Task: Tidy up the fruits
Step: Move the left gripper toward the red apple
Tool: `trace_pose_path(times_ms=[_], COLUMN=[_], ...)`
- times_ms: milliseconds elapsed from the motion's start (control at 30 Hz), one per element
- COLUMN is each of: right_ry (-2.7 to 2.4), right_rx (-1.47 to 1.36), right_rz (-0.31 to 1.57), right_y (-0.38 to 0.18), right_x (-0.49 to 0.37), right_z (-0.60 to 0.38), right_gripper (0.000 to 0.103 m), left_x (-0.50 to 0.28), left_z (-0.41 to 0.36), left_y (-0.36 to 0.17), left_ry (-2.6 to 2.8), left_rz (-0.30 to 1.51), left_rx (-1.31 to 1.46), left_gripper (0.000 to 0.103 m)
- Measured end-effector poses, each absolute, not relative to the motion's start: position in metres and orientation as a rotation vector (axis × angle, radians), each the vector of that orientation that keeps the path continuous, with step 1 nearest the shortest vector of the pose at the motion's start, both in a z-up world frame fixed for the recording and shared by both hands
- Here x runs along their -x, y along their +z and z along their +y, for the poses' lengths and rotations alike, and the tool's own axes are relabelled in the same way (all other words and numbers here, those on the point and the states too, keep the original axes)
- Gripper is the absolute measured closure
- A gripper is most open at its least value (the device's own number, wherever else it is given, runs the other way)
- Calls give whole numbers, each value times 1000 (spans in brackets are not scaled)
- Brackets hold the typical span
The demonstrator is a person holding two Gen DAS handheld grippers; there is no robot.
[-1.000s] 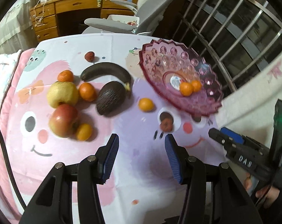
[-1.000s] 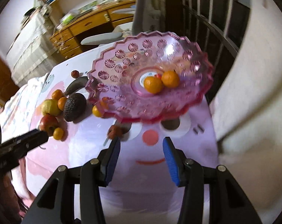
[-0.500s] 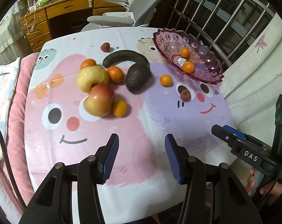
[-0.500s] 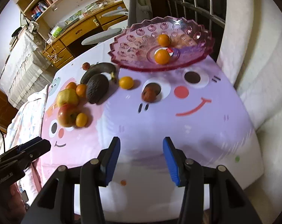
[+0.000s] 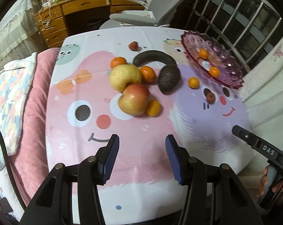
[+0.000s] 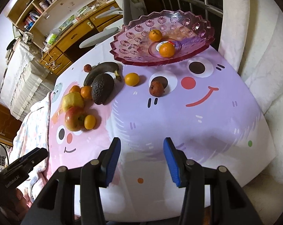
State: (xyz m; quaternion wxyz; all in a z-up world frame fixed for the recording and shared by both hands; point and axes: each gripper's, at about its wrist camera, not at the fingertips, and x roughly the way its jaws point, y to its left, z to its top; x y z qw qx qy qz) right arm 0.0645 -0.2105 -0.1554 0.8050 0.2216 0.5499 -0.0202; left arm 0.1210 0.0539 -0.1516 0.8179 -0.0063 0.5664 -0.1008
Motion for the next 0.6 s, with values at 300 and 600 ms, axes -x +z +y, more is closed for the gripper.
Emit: trace_pose_path(times_ms=[300, 600], right_ry=[-50, -70], right_rx=[-495, -474], right_rz=[1225, 1242], right_y=[-176, -202], right_x=[-102, -142], right_z=[-225, -236], right_gripper=[55, 55], left_x=[-163, -206], left_z=[49, 39], left_y=[-159, -196], left_ry=[-134, -55], left_rz=[1243, 1360], left_rx=[-65, -106], left_gripper=[38, 29])
